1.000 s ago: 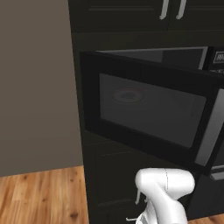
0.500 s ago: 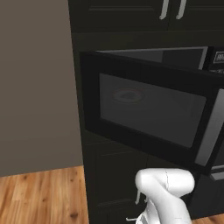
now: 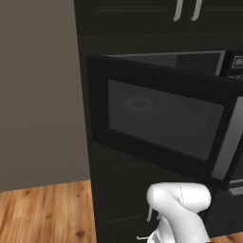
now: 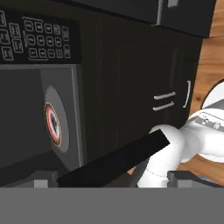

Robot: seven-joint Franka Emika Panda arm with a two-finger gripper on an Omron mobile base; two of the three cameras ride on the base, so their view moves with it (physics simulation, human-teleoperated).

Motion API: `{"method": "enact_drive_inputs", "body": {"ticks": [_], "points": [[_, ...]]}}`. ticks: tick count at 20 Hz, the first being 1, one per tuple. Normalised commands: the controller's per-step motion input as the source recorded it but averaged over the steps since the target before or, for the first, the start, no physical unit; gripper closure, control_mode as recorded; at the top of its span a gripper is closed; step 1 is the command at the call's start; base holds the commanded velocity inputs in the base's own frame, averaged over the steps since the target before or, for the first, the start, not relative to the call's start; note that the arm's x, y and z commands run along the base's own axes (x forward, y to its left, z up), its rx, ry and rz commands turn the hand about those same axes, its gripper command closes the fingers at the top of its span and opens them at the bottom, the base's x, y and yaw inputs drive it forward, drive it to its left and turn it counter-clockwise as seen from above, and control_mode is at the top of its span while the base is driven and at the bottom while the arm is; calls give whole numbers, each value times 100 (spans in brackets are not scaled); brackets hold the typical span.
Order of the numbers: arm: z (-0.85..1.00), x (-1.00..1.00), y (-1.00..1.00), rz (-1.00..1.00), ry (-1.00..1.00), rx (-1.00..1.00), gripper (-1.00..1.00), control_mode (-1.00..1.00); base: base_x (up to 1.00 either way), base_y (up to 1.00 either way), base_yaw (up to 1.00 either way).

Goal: Pick the corn from the counter and place it in the microwave. Then turn on the microwave.

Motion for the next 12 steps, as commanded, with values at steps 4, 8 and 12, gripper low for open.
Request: {"method": "enact_drive_inputs", "body": {"ticks": [4, 8, 12], "points": [[-7, -1, 8, 0, -14, 25, -100, -100, 0, 0, 0], [0, 0, 13, 0, -17, 17, -100, -100, 0, 0, 0], [0, 4, 14, 0, -17, 3, -100, -100, 0, 0, 0]]}}
